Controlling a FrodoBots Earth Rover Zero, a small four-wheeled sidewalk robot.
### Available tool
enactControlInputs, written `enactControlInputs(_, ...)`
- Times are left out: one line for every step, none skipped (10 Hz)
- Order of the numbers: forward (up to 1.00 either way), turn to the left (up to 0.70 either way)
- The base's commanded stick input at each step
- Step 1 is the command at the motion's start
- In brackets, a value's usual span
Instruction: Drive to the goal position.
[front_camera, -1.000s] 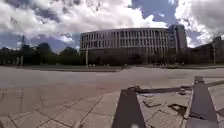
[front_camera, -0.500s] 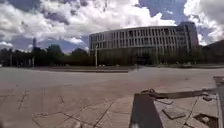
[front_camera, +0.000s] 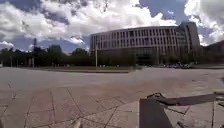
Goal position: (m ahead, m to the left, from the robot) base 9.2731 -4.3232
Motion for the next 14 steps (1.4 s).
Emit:
enactControlInputs(0.7, -0.34)
enactControlInputs(0.7, -0.34)
enactControlInputs(0.7, -0.05)
enactControlInputs(0.7, 0.0)
enactControlInputs(0.7, 0.0)
enactControlInputs(0.7, 0.0)
enactControlInputs(0.7, 0.0)
enactControlInputs(0.7, 0.0)
enactControlInputs(0.7, 0.0)
enactControlInputs(0.7, 0.0)
enactControlInputs(0.7, 0.0)
enactControlInputs(0.7, 0.0)
enactControlInputs(0.7, 0.0)
enactControlInputs(0.7, 0.0)
